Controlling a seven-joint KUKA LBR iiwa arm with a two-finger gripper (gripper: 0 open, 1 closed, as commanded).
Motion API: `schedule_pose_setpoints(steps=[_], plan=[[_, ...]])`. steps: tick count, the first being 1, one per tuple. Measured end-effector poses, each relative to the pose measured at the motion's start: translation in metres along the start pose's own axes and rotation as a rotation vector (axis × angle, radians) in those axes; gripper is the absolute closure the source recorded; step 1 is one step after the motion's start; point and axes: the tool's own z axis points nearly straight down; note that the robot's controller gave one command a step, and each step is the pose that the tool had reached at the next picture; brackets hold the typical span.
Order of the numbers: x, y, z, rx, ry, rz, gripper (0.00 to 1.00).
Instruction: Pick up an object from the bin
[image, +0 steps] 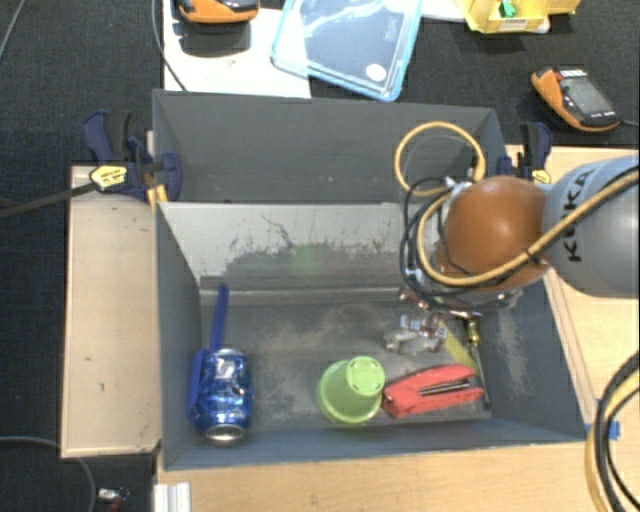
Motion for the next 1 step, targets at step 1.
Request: schedule_pose_setpoints(steps=[1], plan=[[0.0046, -0.0107, -0.0007, 0.003, -0.004, 0.106, 1.0]])
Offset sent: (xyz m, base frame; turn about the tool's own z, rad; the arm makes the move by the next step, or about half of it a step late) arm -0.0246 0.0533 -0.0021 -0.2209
